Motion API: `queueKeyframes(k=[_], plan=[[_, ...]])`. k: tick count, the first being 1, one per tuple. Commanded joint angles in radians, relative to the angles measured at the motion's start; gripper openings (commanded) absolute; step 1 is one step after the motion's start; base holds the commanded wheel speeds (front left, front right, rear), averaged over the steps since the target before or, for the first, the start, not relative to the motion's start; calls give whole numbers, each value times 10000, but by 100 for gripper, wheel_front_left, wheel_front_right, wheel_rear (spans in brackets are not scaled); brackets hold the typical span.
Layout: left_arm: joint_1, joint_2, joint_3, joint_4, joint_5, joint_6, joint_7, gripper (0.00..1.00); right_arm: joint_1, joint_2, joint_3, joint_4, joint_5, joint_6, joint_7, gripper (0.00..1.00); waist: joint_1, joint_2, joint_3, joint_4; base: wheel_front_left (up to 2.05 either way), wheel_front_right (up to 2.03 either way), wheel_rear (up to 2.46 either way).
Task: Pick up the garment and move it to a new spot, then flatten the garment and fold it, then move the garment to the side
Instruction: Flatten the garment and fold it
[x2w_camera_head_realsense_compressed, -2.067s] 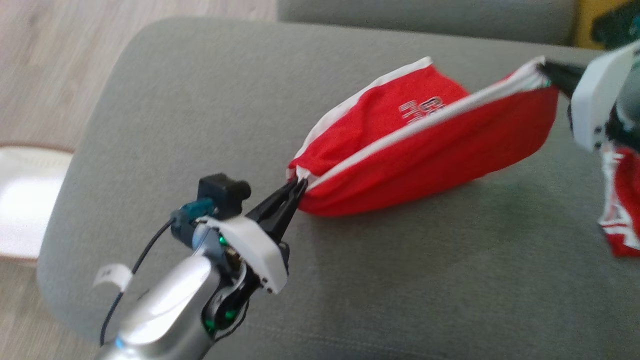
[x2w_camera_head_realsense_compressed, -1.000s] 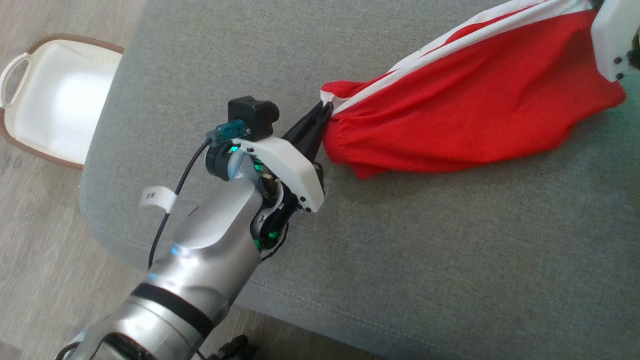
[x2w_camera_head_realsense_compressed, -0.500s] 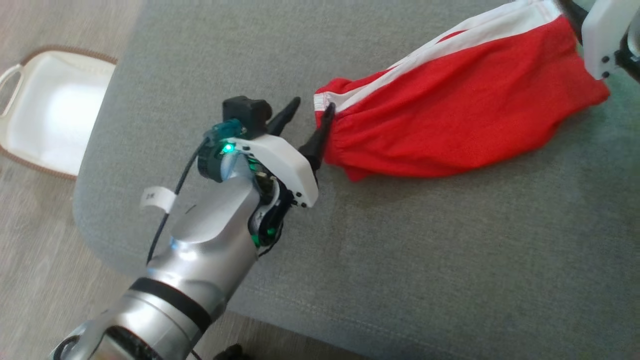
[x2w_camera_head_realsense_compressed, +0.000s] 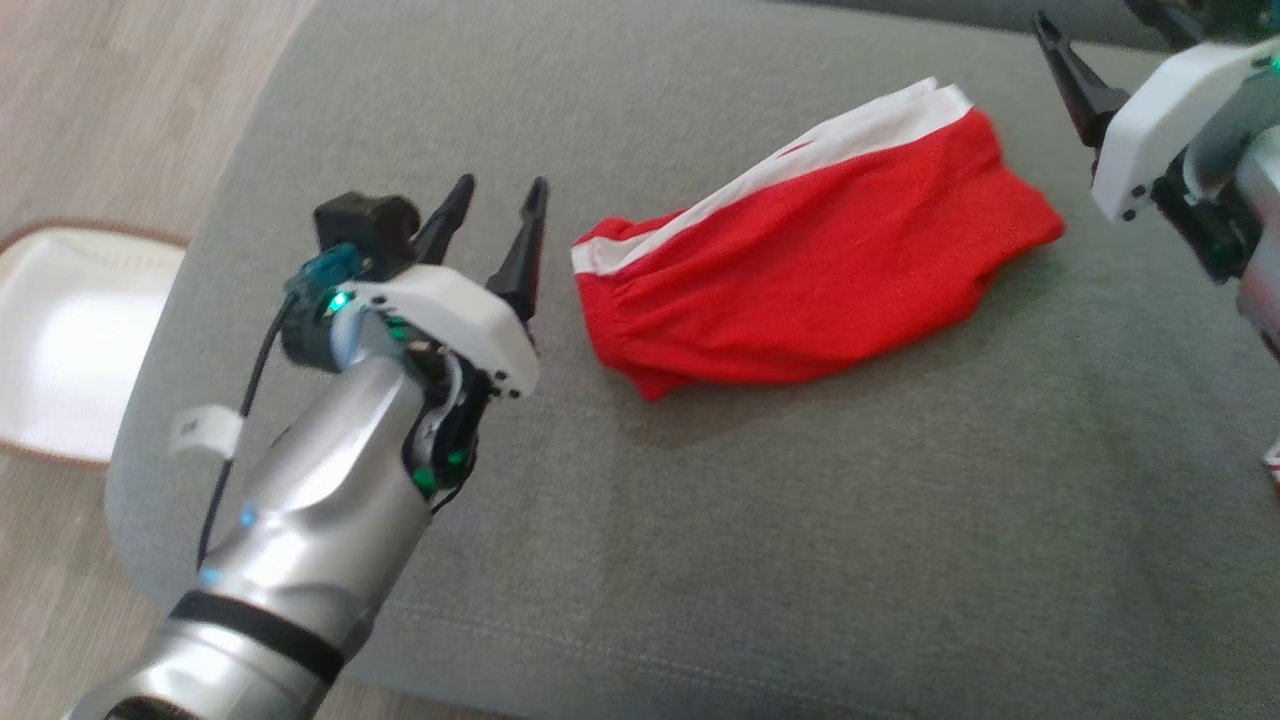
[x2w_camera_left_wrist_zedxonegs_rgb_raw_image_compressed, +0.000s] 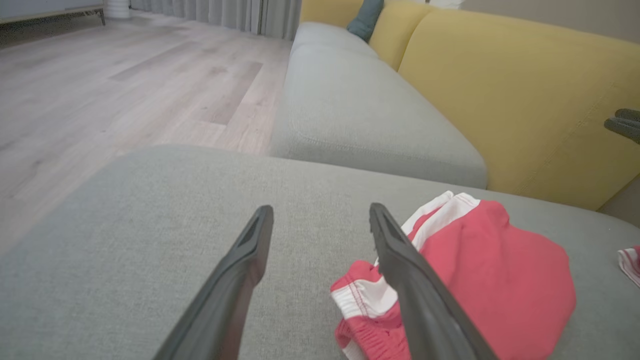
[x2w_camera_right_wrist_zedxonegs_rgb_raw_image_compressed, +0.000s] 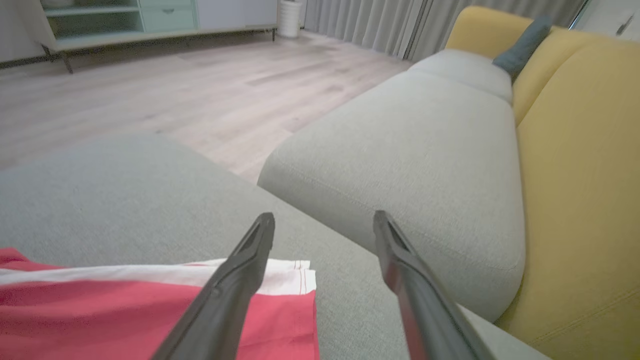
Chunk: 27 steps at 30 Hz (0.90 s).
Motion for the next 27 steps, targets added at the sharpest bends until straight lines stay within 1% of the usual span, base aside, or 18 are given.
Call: queueKeyframes(k=[1,2,6,10,14,18,22,25,27], plan=[[-84,522,604,-616,168,198,-122,100,198,68,-172,-206,162,-7,-655,100,0,0,-606,-414,0,0,0],[-84,522,604,-616,168,198,-122,100,198,68,-172,-206,162,-7,-655,100,0,0,-606,-414,0,0,0],[425,865,1285,-1486,387,587,-123,100,600,195,-451,-390,287,-7,-1331,100,0,0,-1036,-706,0,0,0],[1055,1135,2023,-2542,788,959,-123,100,1004,236,-1232,-753,256,-7,-1530,100,0,0,-1343,-983,0,0,0],[1820,1237,2761,-3651,1361,1197,-123,100,1780,144,-2962,-1731,-496,-7,-1540,100,0,0,-1536,-1241,0,0,0],[2780,1076,3526,-4576,1931,1264,-123,100,3285,306,-4697,-2794,-1793,-7,-1542,100,0,0,-1755,-1492,0,0,0],[3808,726,4174,-5267,2514,1072,-123,100,4986,775,-6547,-3859,-3094,-7,-1543,100,0,0,-1942,-1702,0,0,0],[4557,342,4625,-5616,2873,885,-123,100,6232,1287,-7771,-4581,-4014,-7,-1543,100,0,0,-2020,-1855,0,0,0],[4961,165,4811,-5773,3259,714,-124,100,7012,1691,-8408,-4998,-4543,-7,-1544,100,0,0,-2041,-1936,0,0,0]])
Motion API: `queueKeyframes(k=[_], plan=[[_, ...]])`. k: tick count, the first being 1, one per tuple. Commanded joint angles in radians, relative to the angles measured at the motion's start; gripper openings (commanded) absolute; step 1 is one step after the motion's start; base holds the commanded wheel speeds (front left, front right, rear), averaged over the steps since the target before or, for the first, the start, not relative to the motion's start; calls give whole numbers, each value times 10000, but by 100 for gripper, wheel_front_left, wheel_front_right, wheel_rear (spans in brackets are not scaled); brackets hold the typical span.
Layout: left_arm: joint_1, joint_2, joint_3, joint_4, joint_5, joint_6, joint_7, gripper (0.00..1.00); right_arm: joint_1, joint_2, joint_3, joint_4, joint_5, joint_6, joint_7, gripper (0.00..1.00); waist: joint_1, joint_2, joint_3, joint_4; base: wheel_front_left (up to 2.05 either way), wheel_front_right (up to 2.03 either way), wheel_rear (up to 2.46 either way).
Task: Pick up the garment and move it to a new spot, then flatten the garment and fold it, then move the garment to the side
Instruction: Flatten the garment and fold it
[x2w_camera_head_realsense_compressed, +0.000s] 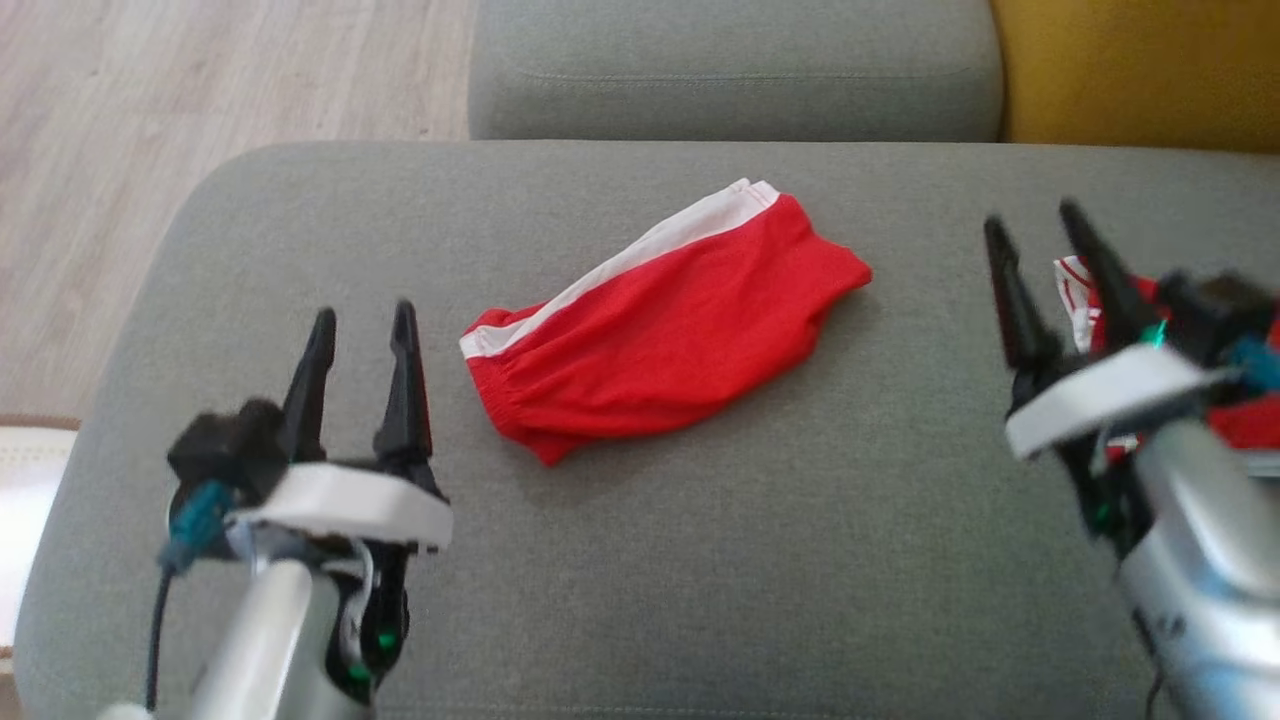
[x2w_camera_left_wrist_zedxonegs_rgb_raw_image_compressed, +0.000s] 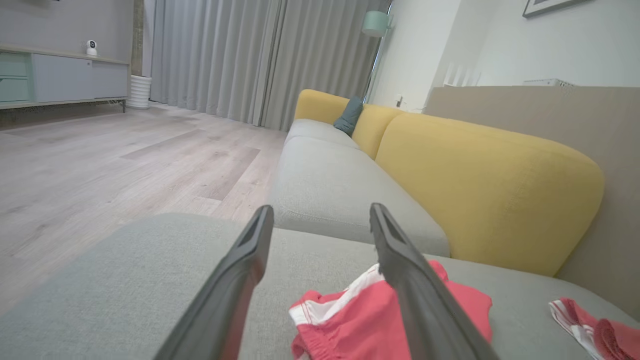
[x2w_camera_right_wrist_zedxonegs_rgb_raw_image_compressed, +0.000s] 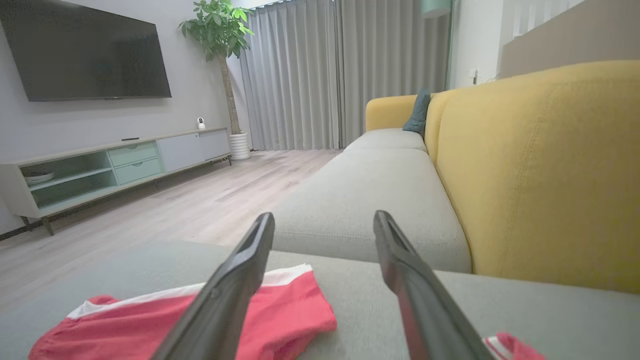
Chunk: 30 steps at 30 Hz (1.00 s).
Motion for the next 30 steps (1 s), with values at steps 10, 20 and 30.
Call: queueKeyframes(k=[10,20,30], plan=[[828,-692,902,-447,1243,-886,-58,100,2017,1282,-1395,-1392,-1929,-7,-86,100,1,-1,108,-108,0,0,0],[554,-872,1040,-320,1499,-1267,-59,100,2157,1663,-1990,-1768,-2223,-7,569,100,1,-1,501,341,0,0,0],[180,-905,583,-180,1226,-1213,-59,100,1185,2430,-3318,-783,-373,-7,2856,100,1,-1,1554,1525,0,0,0]])
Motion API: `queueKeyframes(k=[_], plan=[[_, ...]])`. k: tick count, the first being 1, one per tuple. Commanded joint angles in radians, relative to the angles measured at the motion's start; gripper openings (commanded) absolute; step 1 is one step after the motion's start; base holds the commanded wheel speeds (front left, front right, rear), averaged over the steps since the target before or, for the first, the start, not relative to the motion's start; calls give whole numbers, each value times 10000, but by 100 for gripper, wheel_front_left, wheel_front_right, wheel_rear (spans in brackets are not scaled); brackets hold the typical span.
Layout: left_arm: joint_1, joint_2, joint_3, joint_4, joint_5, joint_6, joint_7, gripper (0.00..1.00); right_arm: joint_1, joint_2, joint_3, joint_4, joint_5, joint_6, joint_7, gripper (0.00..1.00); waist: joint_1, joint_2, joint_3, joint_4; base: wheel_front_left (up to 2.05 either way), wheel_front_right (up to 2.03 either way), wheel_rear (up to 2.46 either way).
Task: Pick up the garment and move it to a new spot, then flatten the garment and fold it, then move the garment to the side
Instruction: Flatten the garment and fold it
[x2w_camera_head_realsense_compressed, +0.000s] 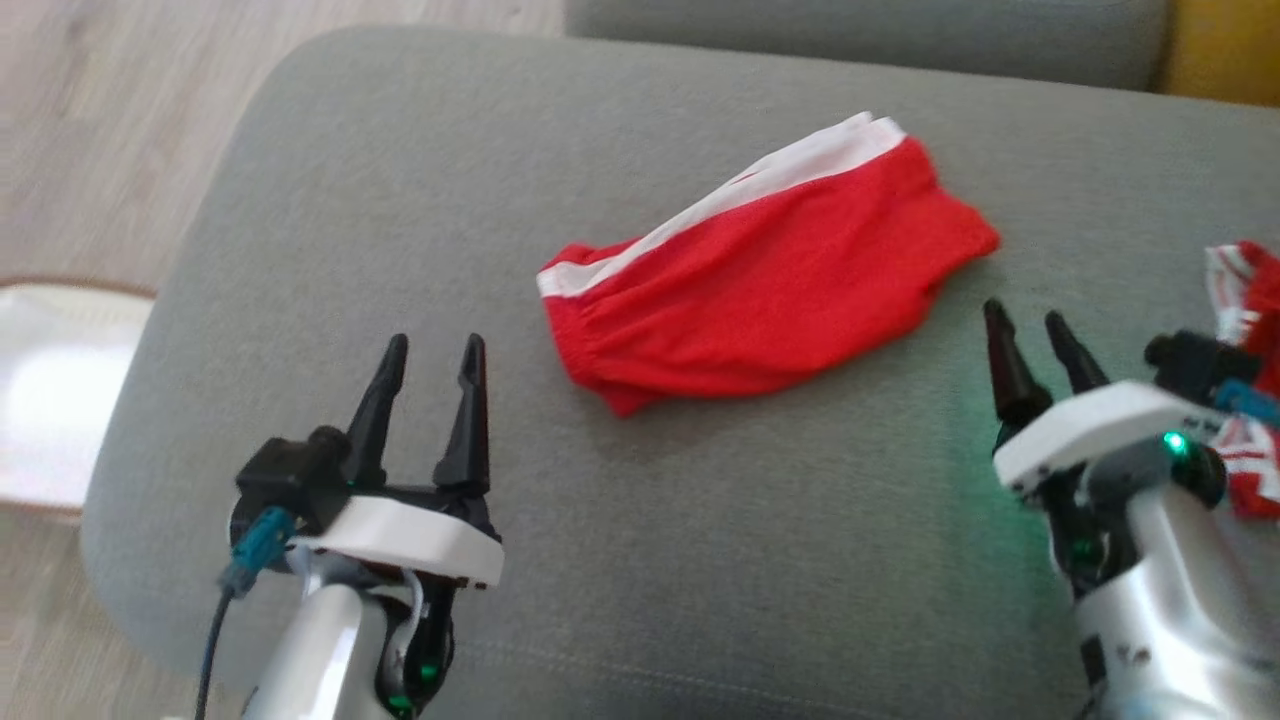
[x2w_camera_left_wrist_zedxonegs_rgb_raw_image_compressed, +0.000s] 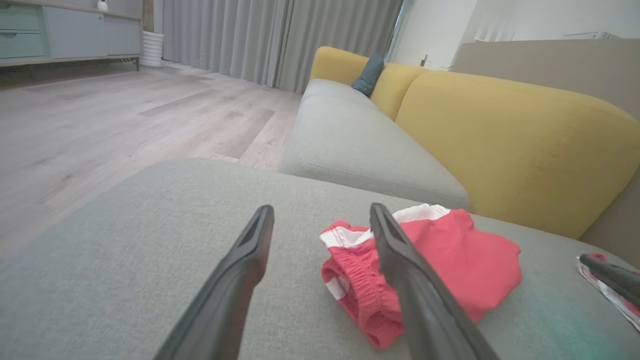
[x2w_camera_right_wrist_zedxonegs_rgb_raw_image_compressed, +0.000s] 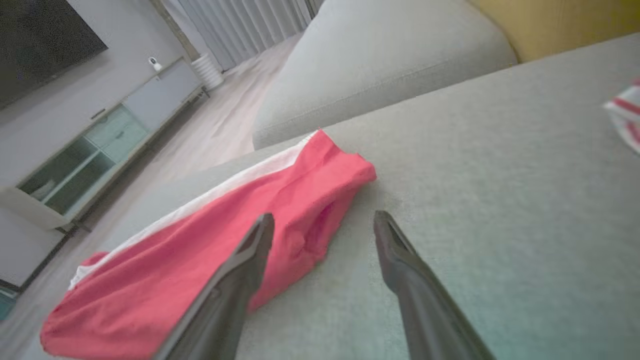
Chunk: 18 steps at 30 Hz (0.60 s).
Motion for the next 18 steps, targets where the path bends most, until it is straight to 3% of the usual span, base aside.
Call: queueKeyframes(k=[1,7,18], plan=[[-448,15,266,-251,-33,58,-59,100,-557,85,101,-255,83,-7,66,100,1,0,365,415,0,0,0],[-629,14,-108,-231,-225,174,-59,100,-1634,304,-1156,828,658,-7,954,100,1,0,755,1138,0,0,0],[-807,13,-575,-350,-582,426,-59,100,-3411,224,-3611,3489,-961,-7,2078,100,1,0,1214,2111,0,0,0]])
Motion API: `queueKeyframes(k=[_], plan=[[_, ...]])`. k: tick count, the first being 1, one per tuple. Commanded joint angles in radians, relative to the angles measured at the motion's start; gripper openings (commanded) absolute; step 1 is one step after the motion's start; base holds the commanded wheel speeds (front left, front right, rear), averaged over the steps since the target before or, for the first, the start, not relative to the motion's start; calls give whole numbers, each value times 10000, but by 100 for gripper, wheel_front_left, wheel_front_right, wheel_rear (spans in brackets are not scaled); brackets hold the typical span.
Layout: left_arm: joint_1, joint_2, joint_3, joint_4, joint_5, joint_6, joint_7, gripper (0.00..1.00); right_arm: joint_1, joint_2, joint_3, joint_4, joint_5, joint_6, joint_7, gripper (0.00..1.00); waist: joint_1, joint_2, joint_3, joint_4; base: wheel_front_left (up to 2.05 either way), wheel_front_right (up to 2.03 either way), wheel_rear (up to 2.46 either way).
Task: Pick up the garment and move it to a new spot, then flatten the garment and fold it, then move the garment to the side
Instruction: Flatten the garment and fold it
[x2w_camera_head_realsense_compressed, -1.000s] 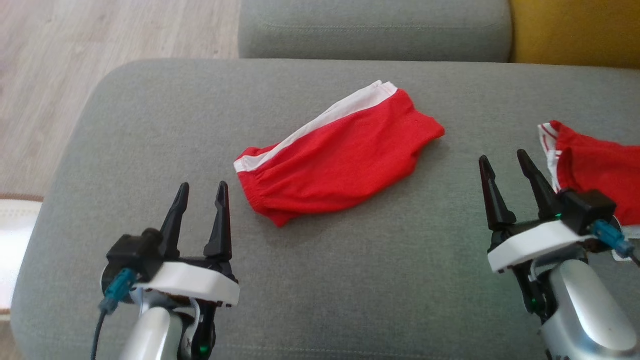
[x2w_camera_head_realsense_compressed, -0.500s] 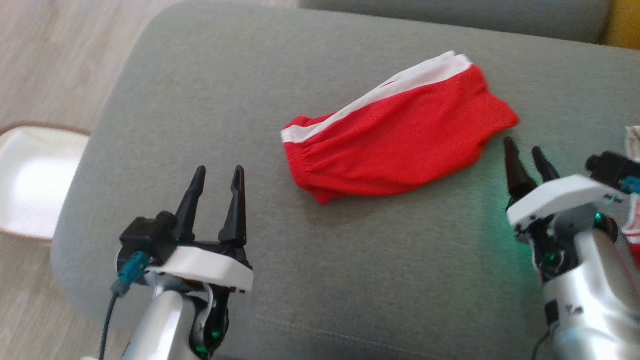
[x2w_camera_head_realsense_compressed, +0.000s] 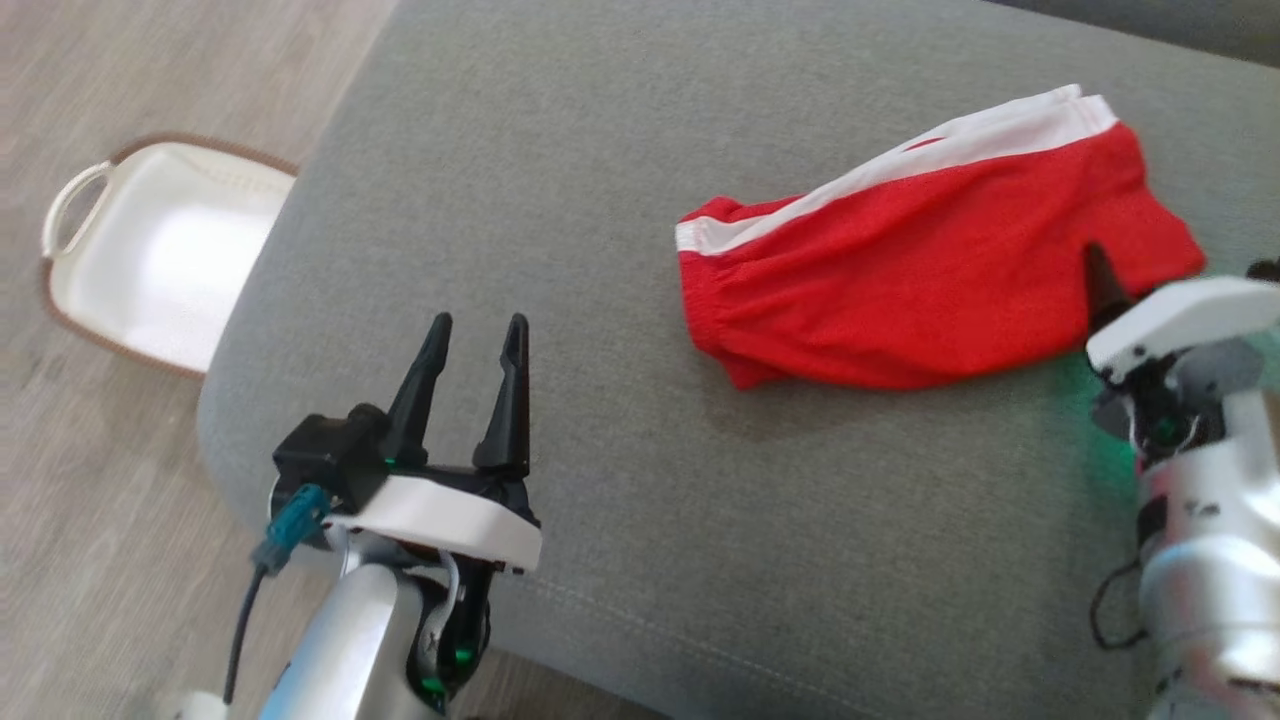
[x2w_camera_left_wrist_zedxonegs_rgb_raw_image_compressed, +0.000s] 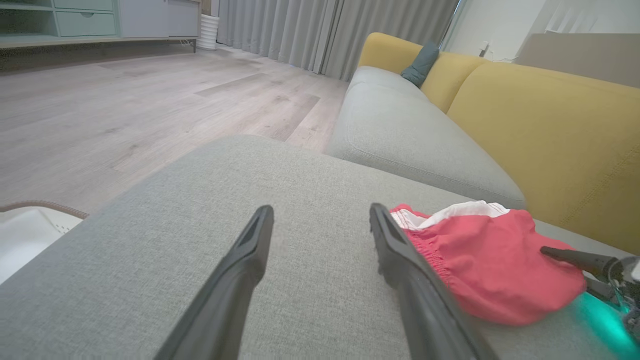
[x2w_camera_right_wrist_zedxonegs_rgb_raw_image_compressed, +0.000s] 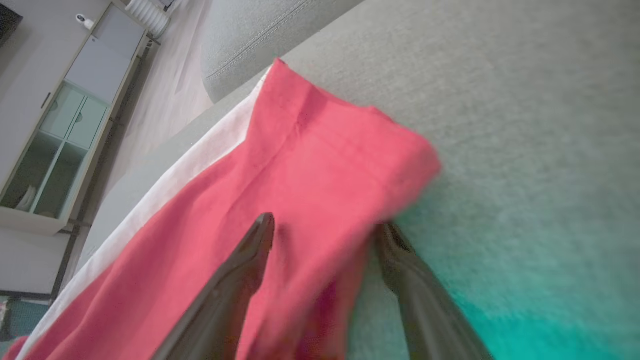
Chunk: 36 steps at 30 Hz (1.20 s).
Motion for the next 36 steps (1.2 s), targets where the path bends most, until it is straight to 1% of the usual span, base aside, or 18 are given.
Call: queueKeyframes(k=[1,3,6,12,13,14,15,16,21,26,30,36], plan=[[-346,44,214,-361,-86,84,-59,100,-554,31,2,178,-326,-7,278,100,0,0,163,223,0,0,0],[-375,44,148,-390,-152,115,-59,100,-970,-4,-351,644,-784,-7,547,100,0,0,273,379,0,0,0],[-410,44,66,-425,-226,157,-59,100,-1350,-25,-656,1041,-1151,-7,748,100,0,0,360,498,0,0,0],[-453,44,-61,-484,-346,235,-59,100,-1977,-153,-1048,1678,-1920,-7,772,100,0,0,504,609,0,0,0],[-460,44,-70,-491,-357,246,-59,100,-2073,-150,-1062,1746,-2000,-7,744,91,0,0,518,608,0,0,0],[-465,44,-72,-498,-365,259,-59,100,-2164,-145,-1066,1776,-2055,-7,656,17,0,0,529,598,0,0,0],[-465,44,-72,-498,-365,259,-59,100,-2164,-145,-1066,1776,-2055,-7,656,17,0,0,529,598,0,0,0],[-469,43,-66,-500,-372,273,-59,100,-2239,-140,-1088,1789,-2085,-7,526,0,0,0,535,576,0,0,0],[-467,43,-22,-438,-366,281,-59,100,-2388,-84,-1125,1827,-1934,-7,-267,0,0,0,430,287,0,0,0],[-471,43,116,-403,-279,242,-59,100,-2197,-48,-821,1683,-1306,-7,-800,0,0,0,209,-221,0,0,0],[-458,43,241,-369,-180,186,-59,100,-1814,-103,-584,1298,-608,-7,-1116,0,0,0,-14,-717,0,0,0],[-318,43,436,-283,-45,103,-59,100,-799,-133,-378,358,180,-7,-1468,0,0,0,-445,-1472,0,0,0]])
